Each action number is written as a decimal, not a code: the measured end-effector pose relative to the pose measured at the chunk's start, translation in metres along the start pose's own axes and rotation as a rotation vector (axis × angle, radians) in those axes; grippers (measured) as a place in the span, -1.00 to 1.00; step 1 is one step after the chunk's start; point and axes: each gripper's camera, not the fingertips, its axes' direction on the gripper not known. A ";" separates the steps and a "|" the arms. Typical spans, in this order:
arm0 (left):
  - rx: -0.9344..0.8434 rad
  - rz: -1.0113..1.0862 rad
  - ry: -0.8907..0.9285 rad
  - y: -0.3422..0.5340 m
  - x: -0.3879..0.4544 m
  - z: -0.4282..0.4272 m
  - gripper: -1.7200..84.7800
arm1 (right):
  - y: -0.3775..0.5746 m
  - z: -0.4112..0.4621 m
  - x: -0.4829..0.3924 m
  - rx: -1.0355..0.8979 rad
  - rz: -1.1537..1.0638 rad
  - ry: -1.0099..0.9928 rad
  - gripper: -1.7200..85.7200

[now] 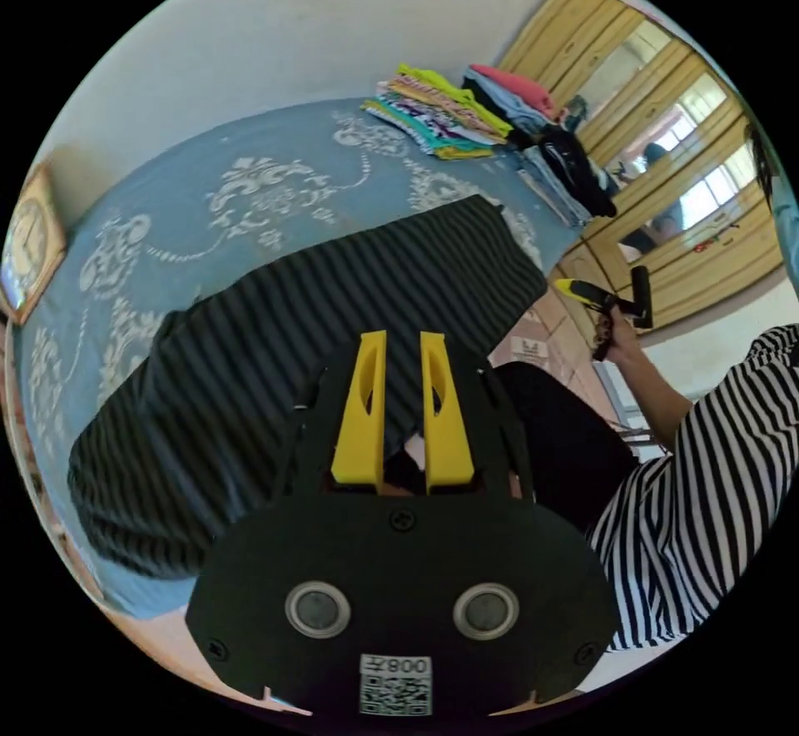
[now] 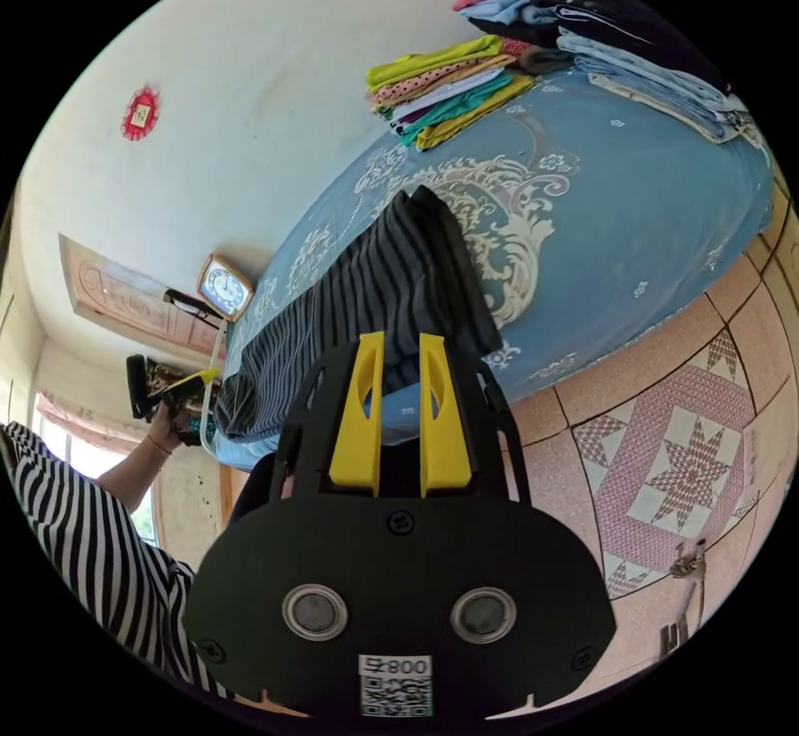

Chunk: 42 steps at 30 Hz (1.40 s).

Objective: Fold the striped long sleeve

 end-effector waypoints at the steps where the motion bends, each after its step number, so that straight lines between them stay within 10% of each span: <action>1: -0.015 0.055 0.064 -0.027 0.004 0.024 -0.76 | 0.000 -0.001 0.002 0.007 0.002 0.011 -0.79; 14: -0.219 0.275 0.188 -0.264 0.013 0.225 -0.68 | -0.005 0.013 0.024 -0.063 -0.091 0.160 -0.77; 32: 0.038 0.369 0.420 -0.239 -0.008 0.163 -0.93 | 0.020 -0.055 0.039 0.005 -0.214 -0.130 -0.95; 42: -0.181 0.330 0.238 -0.271 0.005 0.264 -0.94 | 0.014 -0.028 0.091 -0.025 -0.061 -0.046 -0.95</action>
